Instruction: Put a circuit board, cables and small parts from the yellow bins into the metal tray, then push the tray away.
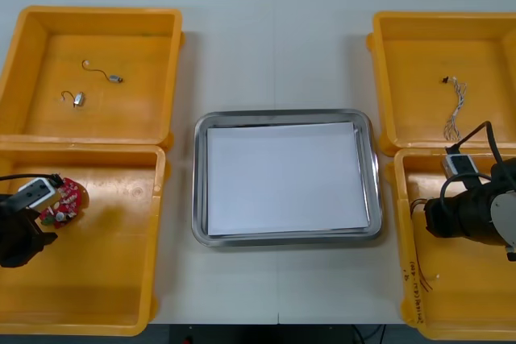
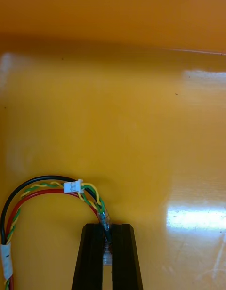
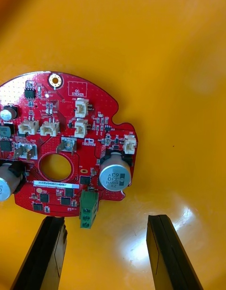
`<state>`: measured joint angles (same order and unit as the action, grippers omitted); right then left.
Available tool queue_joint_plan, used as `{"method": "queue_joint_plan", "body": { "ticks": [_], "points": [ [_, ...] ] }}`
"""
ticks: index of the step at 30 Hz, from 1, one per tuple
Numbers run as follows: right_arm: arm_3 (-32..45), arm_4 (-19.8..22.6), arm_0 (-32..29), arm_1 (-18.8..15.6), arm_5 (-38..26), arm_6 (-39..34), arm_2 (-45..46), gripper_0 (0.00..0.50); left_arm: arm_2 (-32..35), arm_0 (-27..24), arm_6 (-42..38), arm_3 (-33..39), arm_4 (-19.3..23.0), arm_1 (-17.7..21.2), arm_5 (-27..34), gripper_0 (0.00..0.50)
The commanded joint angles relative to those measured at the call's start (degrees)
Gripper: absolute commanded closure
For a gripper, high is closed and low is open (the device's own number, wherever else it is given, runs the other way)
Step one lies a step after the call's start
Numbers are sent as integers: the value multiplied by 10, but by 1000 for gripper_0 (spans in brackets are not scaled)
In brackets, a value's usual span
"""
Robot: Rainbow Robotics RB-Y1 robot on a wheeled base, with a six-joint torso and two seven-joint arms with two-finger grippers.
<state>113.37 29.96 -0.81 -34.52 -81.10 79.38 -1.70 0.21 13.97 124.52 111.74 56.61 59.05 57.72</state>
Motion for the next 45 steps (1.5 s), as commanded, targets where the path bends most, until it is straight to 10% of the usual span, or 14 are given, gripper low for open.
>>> {"method": "queue_joint_plan", "body": {
  "ticks": [1, 38, 39, 41, 45],
  "points": [
    [-1, 8, 11, 10, -22, -10, 27, 500, -16, 0, 107, -7, 2, 27, -11, 0],
    [68, 139, -1, -42, -160, 8, 195, 500, -35, -32, 105, -16, 8, 27, -20, 0],
    [69, 140, -5, -44, -158, 9, 196, 500, -35, -32, 105, -16, 8, 27, -20, 35],
    [71, 142, -26, -48, -142, 15, 201, 500, -35, -32, 105, -16, 9, 27, -20, 493],
    [77, 144, -53, -54, -120, 22, 208, 500, -37, -32, 105, -16, 10, 27, -20, 500]
  ]
}}
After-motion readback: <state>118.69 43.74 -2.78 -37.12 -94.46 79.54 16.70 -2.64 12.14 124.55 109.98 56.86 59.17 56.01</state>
